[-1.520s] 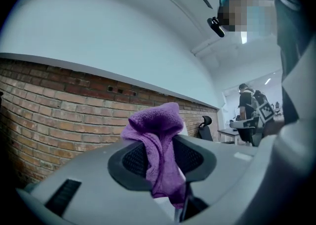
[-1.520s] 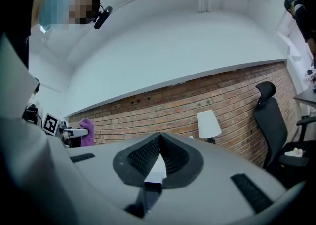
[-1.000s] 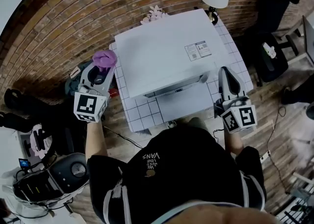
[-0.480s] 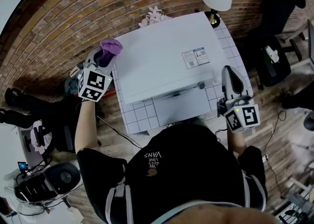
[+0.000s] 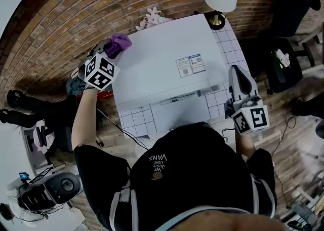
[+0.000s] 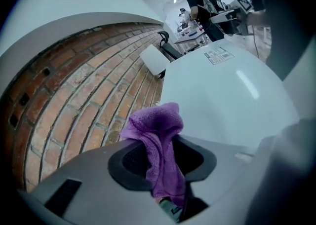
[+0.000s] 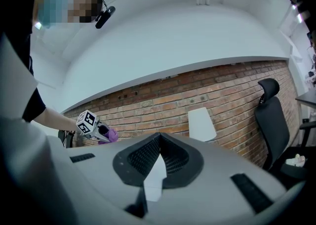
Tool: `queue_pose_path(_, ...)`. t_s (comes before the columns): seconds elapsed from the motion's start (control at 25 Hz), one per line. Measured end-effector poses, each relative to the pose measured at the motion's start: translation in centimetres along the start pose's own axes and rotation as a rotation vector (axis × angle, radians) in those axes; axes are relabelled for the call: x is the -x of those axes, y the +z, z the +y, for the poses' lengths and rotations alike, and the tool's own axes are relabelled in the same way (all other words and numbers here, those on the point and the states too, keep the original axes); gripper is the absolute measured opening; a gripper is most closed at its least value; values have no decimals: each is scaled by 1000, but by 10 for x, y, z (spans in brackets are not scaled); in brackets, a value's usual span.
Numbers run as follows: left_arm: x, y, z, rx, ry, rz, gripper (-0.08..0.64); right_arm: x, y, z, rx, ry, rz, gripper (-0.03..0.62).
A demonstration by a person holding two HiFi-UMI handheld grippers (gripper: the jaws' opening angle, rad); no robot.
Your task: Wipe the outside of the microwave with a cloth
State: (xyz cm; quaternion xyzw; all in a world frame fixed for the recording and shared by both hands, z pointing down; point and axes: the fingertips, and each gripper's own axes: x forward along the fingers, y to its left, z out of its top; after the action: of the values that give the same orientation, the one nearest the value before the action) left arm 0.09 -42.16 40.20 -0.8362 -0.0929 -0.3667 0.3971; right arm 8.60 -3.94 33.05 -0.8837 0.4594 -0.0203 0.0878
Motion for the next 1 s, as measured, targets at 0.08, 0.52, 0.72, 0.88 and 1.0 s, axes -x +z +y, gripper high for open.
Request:
queue_pose_path(0.08,-10,11,-2,-21,-21,16,133,1,2,-11,-1,-5,-3,-3)
queue_pose_path(0.52,-69,113,-22,-197,-113,26,133,14,5,-71,-28,-47,-8,-3)
queue_pose_path(0.72,-93,172,-35,-274,-144,6,133,24,4,-99,-38,-63,-8,-3)
queue_pose_path(0.88,-109,212,-45,-324,-157,-2,133,30,4,-118,-46,-66,-7,-3)
queue_pose_path(1.0,-118,236,-50,-360,-160,0,133,36,4,-129,-52,-69,-11,-3)
